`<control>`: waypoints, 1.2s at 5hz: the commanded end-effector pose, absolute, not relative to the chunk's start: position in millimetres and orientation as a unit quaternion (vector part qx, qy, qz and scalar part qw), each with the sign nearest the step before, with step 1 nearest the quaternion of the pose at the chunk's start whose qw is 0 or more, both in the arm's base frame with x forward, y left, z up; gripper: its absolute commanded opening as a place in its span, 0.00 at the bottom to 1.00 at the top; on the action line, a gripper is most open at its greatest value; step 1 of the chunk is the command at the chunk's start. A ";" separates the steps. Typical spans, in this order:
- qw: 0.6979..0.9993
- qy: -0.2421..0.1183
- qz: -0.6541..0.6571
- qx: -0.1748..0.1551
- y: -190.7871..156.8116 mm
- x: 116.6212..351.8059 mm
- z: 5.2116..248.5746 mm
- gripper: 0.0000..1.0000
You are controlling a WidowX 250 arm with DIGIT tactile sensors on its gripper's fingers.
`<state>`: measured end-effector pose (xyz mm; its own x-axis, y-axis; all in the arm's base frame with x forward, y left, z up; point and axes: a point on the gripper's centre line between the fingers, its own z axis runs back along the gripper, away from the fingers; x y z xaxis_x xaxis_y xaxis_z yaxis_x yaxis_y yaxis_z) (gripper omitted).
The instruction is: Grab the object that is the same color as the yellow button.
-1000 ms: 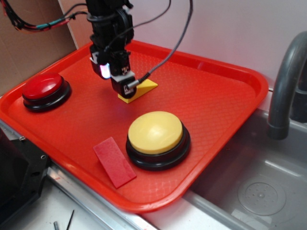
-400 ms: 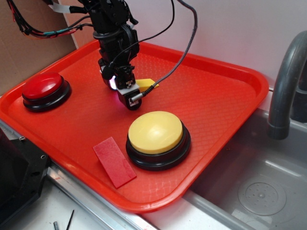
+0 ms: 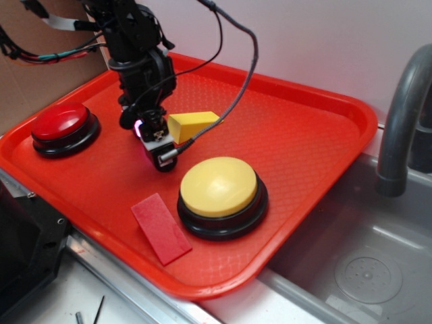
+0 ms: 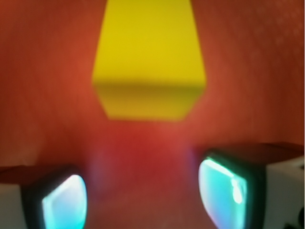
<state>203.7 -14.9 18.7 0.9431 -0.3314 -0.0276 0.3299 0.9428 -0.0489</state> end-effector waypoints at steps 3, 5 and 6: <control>0.989 -0.008 -0.148 0.005 -5.5 263.7 45.3 1.00; 0.986 0.000 -0.166 -0.007 -28.6 292.7 35.7 1.00; 0.989 -0.006 -0.148 -0.014 -40.0 286.7 62.5 1.00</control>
